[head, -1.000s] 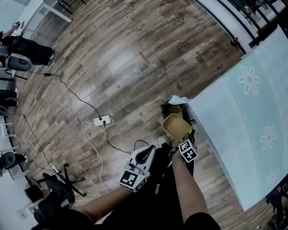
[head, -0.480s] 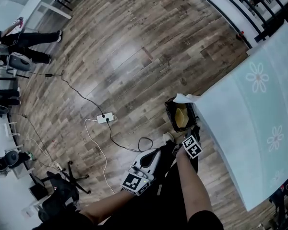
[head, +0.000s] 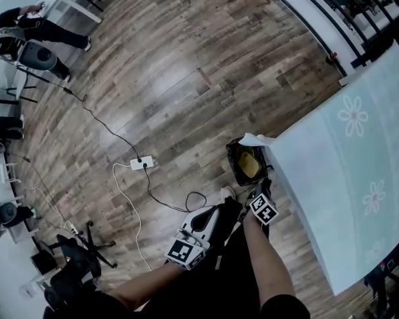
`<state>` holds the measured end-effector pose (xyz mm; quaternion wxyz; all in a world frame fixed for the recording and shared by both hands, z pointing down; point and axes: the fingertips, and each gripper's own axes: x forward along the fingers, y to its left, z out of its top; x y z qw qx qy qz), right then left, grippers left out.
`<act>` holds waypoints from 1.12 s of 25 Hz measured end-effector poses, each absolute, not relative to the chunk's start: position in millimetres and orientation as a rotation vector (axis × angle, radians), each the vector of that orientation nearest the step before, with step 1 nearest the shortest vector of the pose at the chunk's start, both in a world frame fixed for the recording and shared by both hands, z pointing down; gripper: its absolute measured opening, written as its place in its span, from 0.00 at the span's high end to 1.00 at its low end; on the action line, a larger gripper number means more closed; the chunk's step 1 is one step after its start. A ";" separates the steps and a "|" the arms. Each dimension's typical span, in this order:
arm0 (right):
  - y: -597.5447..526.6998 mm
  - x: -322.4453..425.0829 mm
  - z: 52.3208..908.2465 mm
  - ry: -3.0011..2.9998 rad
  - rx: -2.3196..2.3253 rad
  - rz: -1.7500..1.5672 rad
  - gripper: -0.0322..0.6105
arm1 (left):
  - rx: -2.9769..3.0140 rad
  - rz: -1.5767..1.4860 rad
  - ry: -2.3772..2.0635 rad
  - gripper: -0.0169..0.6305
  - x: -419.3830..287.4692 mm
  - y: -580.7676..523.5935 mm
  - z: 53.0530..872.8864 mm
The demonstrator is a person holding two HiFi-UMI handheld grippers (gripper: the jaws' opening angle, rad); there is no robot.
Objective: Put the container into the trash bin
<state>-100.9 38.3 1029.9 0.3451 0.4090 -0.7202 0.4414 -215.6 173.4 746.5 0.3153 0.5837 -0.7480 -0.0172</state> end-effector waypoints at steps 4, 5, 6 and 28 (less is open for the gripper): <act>52.0 -116.2 1002.2 -1.959 0.909 1.055 0.81 | 1.545 -0.039 -1.998 0.95 -220.5 175.1 732.6; 54.4 -120.2 992.8 -1.983 0.879 1.046 0.81 | 1.547 -0.042 -2.007 0.95 -220.7 175.4 728.1; 55.9 -123.6 982.8 -2.006 0.857 1.041 0.81 | 1.548 -0.047 -2.015 0.95 -220.7 175.5 723.5; 22.7 -32.0 712.7 -2.455 0.724 0.713 0.89 | 1.805 -0.047 -2.001 0.95 -129.7 108.2 628.8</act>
